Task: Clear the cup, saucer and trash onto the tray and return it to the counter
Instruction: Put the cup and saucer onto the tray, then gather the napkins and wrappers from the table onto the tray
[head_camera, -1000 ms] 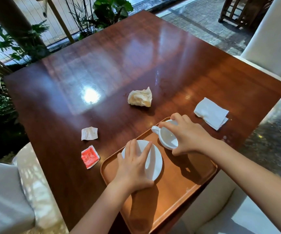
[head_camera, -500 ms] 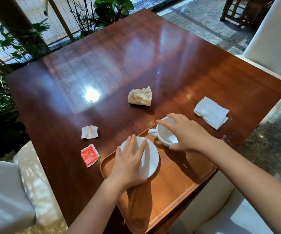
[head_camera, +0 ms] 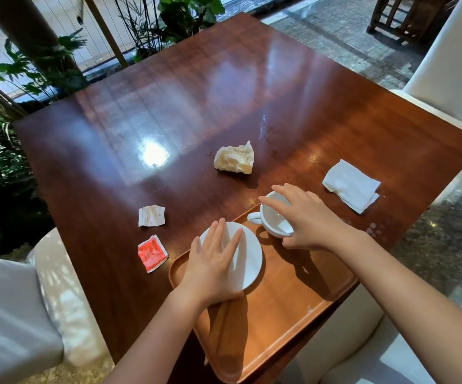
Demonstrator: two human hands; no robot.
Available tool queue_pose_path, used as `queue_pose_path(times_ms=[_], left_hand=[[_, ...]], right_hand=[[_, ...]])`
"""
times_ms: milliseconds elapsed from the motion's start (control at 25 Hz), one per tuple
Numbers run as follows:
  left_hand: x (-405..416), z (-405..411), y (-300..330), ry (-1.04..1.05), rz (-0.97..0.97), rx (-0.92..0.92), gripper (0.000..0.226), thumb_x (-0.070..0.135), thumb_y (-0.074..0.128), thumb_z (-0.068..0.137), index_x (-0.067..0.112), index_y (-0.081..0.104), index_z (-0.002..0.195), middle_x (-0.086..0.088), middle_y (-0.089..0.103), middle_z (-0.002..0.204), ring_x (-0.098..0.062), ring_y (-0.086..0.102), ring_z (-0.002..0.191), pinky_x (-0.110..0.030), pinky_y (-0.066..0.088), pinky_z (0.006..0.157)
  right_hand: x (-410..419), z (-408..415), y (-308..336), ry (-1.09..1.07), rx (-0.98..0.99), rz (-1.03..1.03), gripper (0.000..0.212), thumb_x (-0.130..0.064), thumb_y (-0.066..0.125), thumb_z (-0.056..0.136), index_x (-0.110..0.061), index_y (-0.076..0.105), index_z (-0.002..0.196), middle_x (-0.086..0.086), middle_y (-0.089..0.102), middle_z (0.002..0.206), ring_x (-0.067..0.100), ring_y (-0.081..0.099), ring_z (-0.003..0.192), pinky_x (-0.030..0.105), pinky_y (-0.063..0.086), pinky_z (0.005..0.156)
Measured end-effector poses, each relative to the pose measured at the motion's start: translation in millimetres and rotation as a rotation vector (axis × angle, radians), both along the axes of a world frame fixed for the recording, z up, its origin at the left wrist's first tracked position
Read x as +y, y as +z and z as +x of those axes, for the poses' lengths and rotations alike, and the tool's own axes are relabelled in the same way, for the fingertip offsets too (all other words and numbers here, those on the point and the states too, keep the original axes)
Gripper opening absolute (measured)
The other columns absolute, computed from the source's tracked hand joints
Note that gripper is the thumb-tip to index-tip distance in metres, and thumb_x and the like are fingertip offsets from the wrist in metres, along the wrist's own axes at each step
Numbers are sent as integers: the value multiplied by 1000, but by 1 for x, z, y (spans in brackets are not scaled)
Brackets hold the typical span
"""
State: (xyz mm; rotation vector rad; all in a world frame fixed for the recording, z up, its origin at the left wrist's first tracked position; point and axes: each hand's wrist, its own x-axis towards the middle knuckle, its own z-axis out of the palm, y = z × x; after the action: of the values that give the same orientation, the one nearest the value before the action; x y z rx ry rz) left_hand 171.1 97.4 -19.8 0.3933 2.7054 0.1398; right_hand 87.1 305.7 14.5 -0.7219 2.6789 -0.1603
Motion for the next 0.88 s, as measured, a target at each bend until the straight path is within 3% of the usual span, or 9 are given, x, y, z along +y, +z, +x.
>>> queue_pose_path(times_ms=[120,200,320,400,480,560,640,760,880], left_hand=[[-4,-1,7,12,43,-54,109,83,41,66,34,-12,146,-1,-26,155,-21,-22,142,-50,-6,116],[-5,-4,19,39,173,20,103,88,26,64,32,4,148,3,-12,157,-18,-8,145,-46,-6,114],[-3,-41,34,100,394,325,70,58,38,80,18,45,137,-9,37,149,-26,37,135,-48,27,109],[1,-95,37,126,403,469,56,42,44,82,15,51,131,-15,45,141,-32,45,126,-47,41,100],[8,-148,34,137,301,435,53,34,46,86,21,43,137,-18,33,148,-35,32,135,-54,37,102],[12,-189,16,128,160,284,54,30,45,92,31,30,144,-15,16,155,-32,13,141,-60,29,105],[10,-214,-3,88,61,135,54,29,42,94,36,24,144,-16,12,155,-34,9,142,-60,27,107],[11,-223,-11,106,66,16,48,21,46,91,28,37,138,-19,33,142,-37,33,131,-49,36,104],[17,-215,-10,91,116,67,45,16,54,87,16,48,131,-20,51,126,-37,49,114,-40,43,95]], right_hand=[[3,1,6,-31,-23,-47,87,-47,66,75,-42,13,144,0,2,159,23,-4,145,56,4,114],[9,0,15,-117,17,-156,75,-46,61,80,-39,21,143,0,9,158,20,3,145,52,9,115],[30,-10,19,-326,236,-277,55,-28,57,87,-26,40,139,7,31,152,25,27,139,47,28,109],[52,-23,13,-435,309,-217,52,-23,55,88,-23,41,139,11,34,150,29,29,137,47,32,106],[73,-36,2,-468,283,-58,54,-25,53,91,-25,35,142,11,27,153,31,23,139,49,33,105],[89,-48,-11,-425,236,92,55,-28,49,93,-30,29,144,10,22,155,32,19,140,50,34,104],[99,-56,-21,-399,144,187,53,-29,43,95,-34,24,144,5,16,157,30,15,142,49,34,104],[106,-59,-30,-419,29,190,44,-24,40,96,-32,34,139,6,25,152,28,23,136,49,37,99],[109,-58,-35,-440,85,141,38,-22,43,95,-29,44,132,7,42,140,30,36,125,45,45,88]])
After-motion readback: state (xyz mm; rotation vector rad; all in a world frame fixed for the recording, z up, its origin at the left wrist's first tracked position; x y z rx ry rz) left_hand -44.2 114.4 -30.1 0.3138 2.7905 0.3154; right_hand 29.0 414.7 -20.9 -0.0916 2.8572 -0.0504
